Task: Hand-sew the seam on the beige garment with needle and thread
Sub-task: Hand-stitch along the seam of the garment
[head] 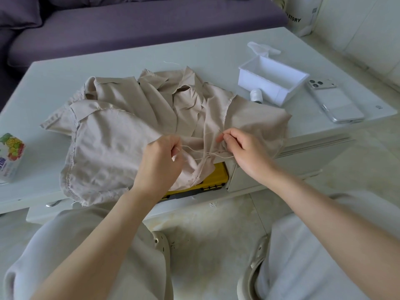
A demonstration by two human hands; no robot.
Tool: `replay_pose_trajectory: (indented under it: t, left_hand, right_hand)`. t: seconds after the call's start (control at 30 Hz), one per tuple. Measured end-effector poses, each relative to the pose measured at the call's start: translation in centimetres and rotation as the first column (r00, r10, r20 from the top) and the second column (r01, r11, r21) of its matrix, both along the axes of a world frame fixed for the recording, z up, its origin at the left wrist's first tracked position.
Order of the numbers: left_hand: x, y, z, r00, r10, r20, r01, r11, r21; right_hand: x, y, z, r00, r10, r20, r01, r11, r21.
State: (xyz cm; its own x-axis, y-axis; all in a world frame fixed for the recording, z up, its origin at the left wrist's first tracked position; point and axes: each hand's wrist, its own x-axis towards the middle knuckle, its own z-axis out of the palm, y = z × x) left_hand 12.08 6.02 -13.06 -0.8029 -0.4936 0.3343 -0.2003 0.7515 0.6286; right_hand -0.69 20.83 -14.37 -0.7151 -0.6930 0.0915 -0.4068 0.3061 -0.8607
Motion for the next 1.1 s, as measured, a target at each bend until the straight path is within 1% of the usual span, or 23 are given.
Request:
replay_pose_trajectory:
  t: [0.1,0.2,0.4,0.47,0.5,0.53,0.57,0.6,0.63,0.67,0.7,0.77,0.8,0.83,0.87,0.9,0.93,0.97,1.0,1.03,1.07,1.1]
  left_hand:
    - [0.0,-0.2,-0.6,0.994,-0.108,0.030,0.108,0.994,0.002]
    - [0.2,-0.5,-1.5,0.974,-0.202,0.100,0.204,0.979,-0.011]
    - [1.4,-0.2,-2.2,0.940,-0.285,0.186,0.305,0.948,-0.086]
    - [1.5,0.0,-1.9,0.947,-0.281,0.157,0.299,0.949,-0.104]
    - [1.5,0.1,-1.6,0.955,-0.277,0.108,0.287,0.954,-0.088]
    - [1.6,0.2,-1.2,0.964,-0.264,0.042,0.265,0.963,-0.040]
    - [1.6,0.2,-0.7,0.973,-0.229,-0.023,0.230,0.972,0.042]
    - [1.6,0.3,0.0,0.982,-0.175,-0.070,0.184,0.970,0.157]
    - [1.6,0.4,0.6,0.989,-0.111,-0.094,0.134,0.946,0.297]
    - [1.6,0.5,1.3,0.993,-0.046,-0.111,0.091,0.893,0.441]
    - [1.5,0.7,1.9,0.992,0.011,-0.129,0.065,0.819,0.570]
    - [1.4,0.7,2.8,0.983,0.094,-0.159,0.061,0.646,0.760]
    - [1.4,0.6,2.9,0.981,0.117,-0.154,0.061,0.568,0.821]
    - [1.4,0.4,3.1,0.985,0.111,-0.134,0.058,0.516,0.855]
    - [1.5,0.3,3.2,0.991,0.081,-0.103,0.047,0.515,0.856]
    - [1.7,0.1,3.0,0.997,0.040,-0.061,0.028,0.554,0.832]
    - [1.9,0.0,2.9,1.000,0.001,-0.007,0.005,0.617,0.787]
    - [2.0,0.0,2.6,0.998,-0.027,0.053,-0.020,0.692,0.722]
    - [2.2,0.0,2.2,0.992,-0.032,0.119,-0.048,0.790,0.611]
    - [2.3,0.0,1.8,0.982,-0.011,0.187,-0.073,0.897,0.437]
    - [2.5,-0.1,1.3,0.968,0.032,0.249,-0.085,0.975,0.205]
    - [2.7,-0.1,1.0,0.950,0.078,0.301,-0.080,0.997,-0.006]
  right_hand:
    - [-0.2,0.1,-0.5,0.997,0.018,-0.074,-0.014,0.998,0.056]
    - [-0.5,0.2,-1.1,0.985,0.044,-0.168,-0.023,0.992,0.125]
    - [-1.4,0.7,-2.0,0.928,0.065,-0.366,0.030,0.968,0.249]
    - [-1.5,0.8,-2.2,0.894,0.066,-0.442,0.052,0.967,0.249]
    - [-1.6,0.9,-2.3,0.882,0.061,-0.468,0.061,0.969,0.241]
    - [-1.6,0.8,-2.3,0.873,0.055,-0.484,0.067,0.971,0.231]
    - [-1.6,0.8,-2.4,0.866,0.053,-0.497,0.069,0.972,0.224]
    - [-1.6,0.8,-2.4,0.859,0.054,-0.509,0.068,0.974,0.218]
    - [-1.6,0.8,-2.4,0.853,0.055,-0.518,0.066,0.975,0.212]
    - [-1.5,0.9,-2.4,0.849,0.056,-0.525,0.066,0.975,0.211]
    - [-1.5,0.9,-2.3,0.846,0.057,-0.530,0.068,0.974,0.214]
    - [-1.5,0.9,-2.3,0.834,0.059,-0.549,0.078,0.972,0.222]
    - [-1.6,0.9,-2.4,0.823,0.059,-0.564,0.083,0.971,0.224]
    - [-1.6,1.0,-2.4,0.815,0.059,-0.576,0.089,0.970,0.225]
    - [-1.7,1.1,-2.5,0.810,0.059,-0.583,0.093,0.969,0.228]
    - [-1.8,1.1,-2.5,0.810,0.061,-0.584,0.097,0.967,0.235]
    - [-1.9,1.2,-2.5,0.812,0.065,-0.580,0.100,0.964,0.247]
    - [-2.0,1.2,-2.5,0.816,0.070,-0.573,0.099,0.961,0.258]
    - [-2.1,1.2,-2.5,0.821,0.075,-0.566,0.097,0.959,0.266]
    - [-2.2,1.3,-2.4,0.826,0.078,-0.558,0.093,0.958,0.272]
    - [-2.2,1.3,-2.3,0.831,0.080,-0.550,0.090,0.957,0.275]
    - [-2.3,1.4,-2.2,0.837,0.080,-0.542,0.089,0.956,0.279]
